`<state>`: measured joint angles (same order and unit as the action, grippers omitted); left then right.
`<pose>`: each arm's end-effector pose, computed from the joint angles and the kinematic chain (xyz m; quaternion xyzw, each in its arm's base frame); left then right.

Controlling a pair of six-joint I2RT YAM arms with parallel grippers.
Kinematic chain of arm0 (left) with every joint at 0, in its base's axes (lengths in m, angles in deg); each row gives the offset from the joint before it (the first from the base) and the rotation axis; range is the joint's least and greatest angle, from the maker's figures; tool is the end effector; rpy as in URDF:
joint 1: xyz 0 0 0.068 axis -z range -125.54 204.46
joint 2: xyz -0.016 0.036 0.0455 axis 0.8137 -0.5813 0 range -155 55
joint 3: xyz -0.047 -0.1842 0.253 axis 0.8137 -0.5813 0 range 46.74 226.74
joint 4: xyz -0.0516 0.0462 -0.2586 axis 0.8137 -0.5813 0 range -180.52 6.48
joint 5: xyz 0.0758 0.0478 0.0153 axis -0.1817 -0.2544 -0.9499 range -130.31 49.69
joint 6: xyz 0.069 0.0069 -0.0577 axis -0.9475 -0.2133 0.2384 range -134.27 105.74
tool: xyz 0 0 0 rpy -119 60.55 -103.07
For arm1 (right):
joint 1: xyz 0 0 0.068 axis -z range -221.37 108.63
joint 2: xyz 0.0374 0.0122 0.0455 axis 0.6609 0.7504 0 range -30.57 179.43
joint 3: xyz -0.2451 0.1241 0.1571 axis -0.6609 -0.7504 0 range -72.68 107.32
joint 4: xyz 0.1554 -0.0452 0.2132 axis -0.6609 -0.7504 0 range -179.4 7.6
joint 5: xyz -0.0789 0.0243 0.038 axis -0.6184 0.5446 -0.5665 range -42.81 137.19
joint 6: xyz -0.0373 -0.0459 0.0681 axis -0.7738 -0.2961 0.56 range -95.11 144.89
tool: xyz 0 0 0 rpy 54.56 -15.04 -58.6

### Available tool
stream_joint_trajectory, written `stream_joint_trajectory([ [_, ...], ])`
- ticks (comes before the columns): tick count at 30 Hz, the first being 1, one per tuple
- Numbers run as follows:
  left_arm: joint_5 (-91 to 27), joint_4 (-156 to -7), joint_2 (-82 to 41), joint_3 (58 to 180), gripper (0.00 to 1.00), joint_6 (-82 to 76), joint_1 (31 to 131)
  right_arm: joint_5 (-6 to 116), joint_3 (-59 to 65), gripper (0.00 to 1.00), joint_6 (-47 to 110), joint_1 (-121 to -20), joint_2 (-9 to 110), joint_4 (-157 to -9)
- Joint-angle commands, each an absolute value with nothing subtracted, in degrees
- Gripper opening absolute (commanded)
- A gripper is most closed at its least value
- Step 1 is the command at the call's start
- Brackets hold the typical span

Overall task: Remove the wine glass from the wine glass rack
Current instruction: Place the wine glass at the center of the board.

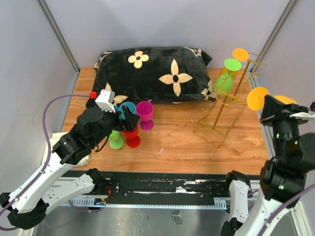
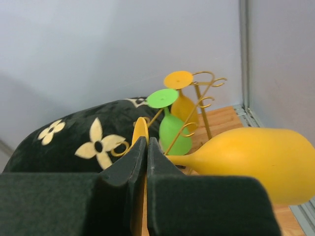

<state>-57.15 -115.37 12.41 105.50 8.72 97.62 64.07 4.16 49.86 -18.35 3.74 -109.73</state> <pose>0.1350 -0.0944 0.4094 0.0510 0.7917 -0.2283 0.5644 0.0603 -0.0003 0.5415 0.1378 0.5963 0.1025 0.7842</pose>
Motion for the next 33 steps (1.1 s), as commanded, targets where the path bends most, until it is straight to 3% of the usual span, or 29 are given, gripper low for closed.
stream_joint_trajectory([
  [1,-55.46,-113.03,11.63,106.78,1.0,9.85,97.17,74.51,7.22,0.01,46.94,-17.55,-0.09,-117.18],
  [7,-52.49,-110.57,10.82,105.29,1.0,11.1,97.17,75.74,7.21,0.01,50.49,-17.75,-5.66,-128.21],
  [12,-50.52,-109.56,10.27,104.76,1.0,11.37,97.17,75.25,2.82,0.01,58.3,-18.34,-11.29,-125.18],
  [22,-46.64,-106.78,11.64,103.05,1.0,12.33,97.17,110.81,-12.39,0.01,74.92,-18.26,-9.13,-100.01],
  [33,-35.86,-97.8,8.6,101.05,1.0,13.52,97.17,120.7,-20.71,0.01,71.77,-19.26,-8.67,-95.63],
])
